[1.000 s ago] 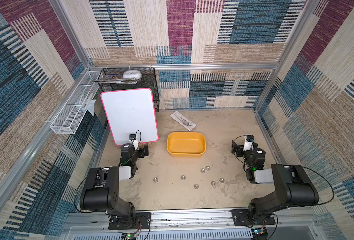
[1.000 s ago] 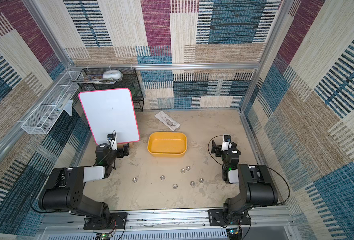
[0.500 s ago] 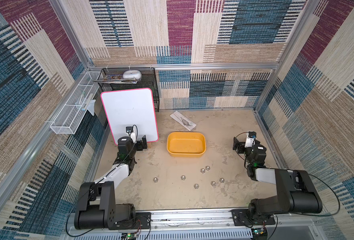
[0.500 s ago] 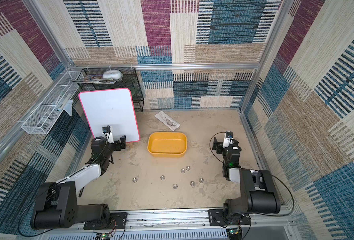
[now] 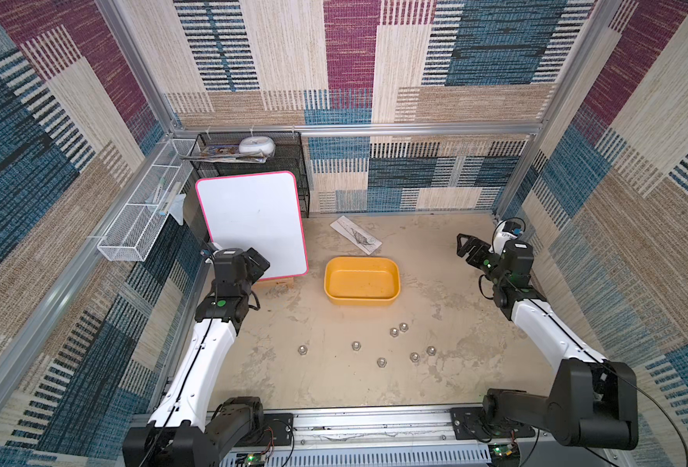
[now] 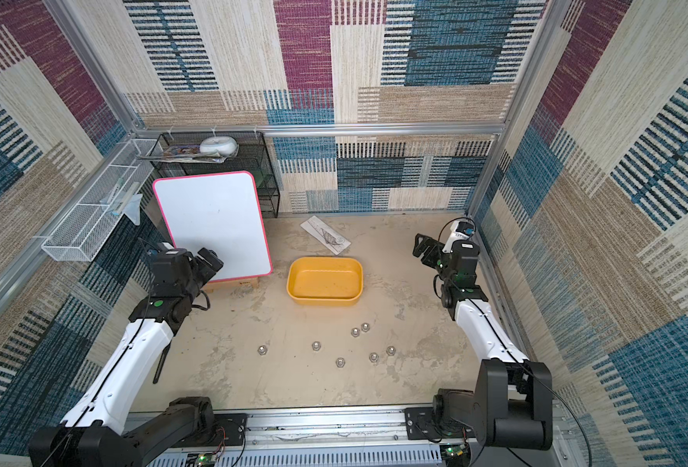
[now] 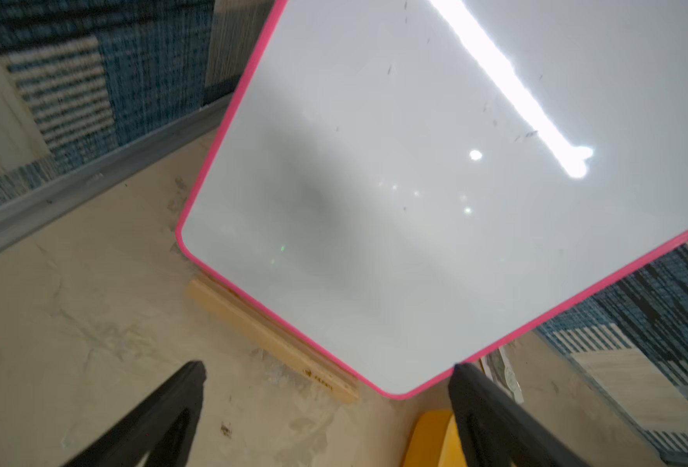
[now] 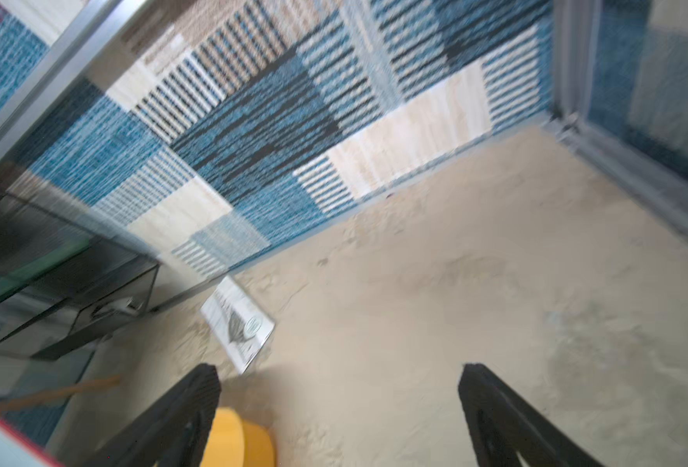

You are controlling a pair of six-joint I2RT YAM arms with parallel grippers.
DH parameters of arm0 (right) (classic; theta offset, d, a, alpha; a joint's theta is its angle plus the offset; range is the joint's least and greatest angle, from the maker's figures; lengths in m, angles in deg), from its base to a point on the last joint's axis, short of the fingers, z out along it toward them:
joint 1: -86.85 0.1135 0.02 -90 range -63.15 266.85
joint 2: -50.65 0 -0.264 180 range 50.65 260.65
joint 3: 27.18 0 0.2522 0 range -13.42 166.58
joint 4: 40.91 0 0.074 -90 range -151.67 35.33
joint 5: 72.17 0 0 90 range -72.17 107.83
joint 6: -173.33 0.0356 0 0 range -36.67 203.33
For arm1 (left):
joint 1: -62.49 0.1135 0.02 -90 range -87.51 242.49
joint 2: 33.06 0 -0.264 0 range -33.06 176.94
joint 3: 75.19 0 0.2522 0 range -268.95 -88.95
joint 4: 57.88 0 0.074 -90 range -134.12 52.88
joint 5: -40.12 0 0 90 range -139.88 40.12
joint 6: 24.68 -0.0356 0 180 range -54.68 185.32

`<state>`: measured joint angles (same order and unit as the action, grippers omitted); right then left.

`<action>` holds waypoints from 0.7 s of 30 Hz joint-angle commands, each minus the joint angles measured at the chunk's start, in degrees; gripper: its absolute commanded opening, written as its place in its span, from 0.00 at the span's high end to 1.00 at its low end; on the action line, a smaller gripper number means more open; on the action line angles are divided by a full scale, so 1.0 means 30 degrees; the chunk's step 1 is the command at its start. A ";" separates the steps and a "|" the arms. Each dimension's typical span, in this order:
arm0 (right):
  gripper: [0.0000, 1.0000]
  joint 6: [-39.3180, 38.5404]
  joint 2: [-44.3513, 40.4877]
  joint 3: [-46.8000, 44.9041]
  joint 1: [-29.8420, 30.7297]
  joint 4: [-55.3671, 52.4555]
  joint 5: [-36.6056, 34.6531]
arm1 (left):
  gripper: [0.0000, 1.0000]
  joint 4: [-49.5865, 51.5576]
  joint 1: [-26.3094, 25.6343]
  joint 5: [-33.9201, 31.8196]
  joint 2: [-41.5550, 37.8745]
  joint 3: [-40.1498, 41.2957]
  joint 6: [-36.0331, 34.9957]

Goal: Put the nuts on the desktop into the storage box
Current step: Pick up the nut from the center of the board.

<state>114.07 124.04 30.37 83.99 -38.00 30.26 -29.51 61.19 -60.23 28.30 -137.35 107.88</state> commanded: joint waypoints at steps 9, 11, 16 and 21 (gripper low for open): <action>0.01 -0.0049 0.0993 0.0479 0.2650 -0.1594 0.6861 | 0.00 0.0433 -0.8625 0.0600 -0.3320 0.4957 -0.0199; 0.01 -0.1402 0.0606 0.0916 0.4349 -0.3415 0.5004 | 0.00 0.0434 -1.0183 0.0040 -0.3813 0.5576 -0.0420; 0.05 -0.2887 0.0186 0.0946 0.7201 -0.7056 0.2058 | 0.00 0.1176 -1.3509 -0.1859 -0.3235 0.5393 -0.1149; 0.22 -0.3357 -0.0216 0.0601 0.9528 -1.0781 -0.0856 | 0.00 0.2132 -1.4885 -0.2441 -0.2119 0.4497 -0.1475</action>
<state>106.56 124.10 32.16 109.98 -60.95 35.00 -25.16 17.87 -64.84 21.18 -122.88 105.26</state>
